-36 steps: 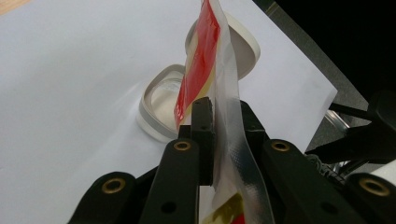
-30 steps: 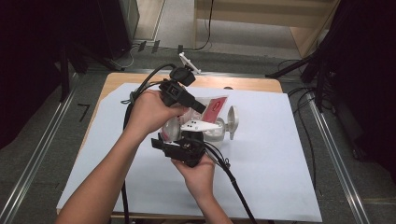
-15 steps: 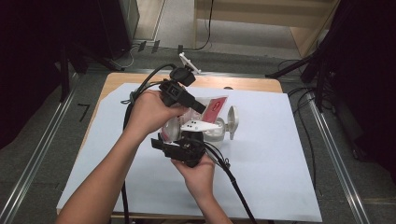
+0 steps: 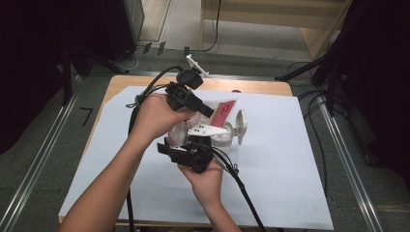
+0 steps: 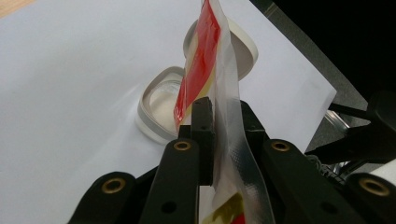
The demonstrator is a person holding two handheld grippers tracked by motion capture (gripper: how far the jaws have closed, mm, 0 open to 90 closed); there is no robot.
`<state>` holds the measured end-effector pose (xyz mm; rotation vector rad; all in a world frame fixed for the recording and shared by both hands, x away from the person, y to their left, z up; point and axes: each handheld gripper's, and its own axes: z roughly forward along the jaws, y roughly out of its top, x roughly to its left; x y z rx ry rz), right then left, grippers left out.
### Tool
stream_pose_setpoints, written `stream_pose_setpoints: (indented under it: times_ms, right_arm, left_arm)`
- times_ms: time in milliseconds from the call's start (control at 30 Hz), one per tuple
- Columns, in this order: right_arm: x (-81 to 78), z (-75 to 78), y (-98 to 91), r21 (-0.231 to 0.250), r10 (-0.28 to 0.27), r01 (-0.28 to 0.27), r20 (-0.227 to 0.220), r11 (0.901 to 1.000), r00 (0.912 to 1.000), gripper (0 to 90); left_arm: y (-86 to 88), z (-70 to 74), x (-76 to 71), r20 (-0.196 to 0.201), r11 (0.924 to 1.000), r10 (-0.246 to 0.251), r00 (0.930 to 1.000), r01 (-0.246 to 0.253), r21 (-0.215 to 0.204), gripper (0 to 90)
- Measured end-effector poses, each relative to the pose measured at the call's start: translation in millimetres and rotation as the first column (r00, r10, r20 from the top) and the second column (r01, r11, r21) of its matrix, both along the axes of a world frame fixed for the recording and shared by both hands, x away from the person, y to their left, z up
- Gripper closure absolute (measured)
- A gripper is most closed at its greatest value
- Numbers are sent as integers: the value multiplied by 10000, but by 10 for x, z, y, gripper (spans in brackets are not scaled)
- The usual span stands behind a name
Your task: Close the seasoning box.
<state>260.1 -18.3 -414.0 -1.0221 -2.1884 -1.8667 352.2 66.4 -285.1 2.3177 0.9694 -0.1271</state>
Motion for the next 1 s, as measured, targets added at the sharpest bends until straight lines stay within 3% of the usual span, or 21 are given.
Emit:
stream_pose_setpoints:
  times_ms: [1000]
  right_arm:
    - [18, 20, -48, 203, -175, 177, -88, 9996, 9998, 613]
  left_arm:
    - [-72, 24, 45, 96, 9998, -191, 9998, 191, 39, 821]
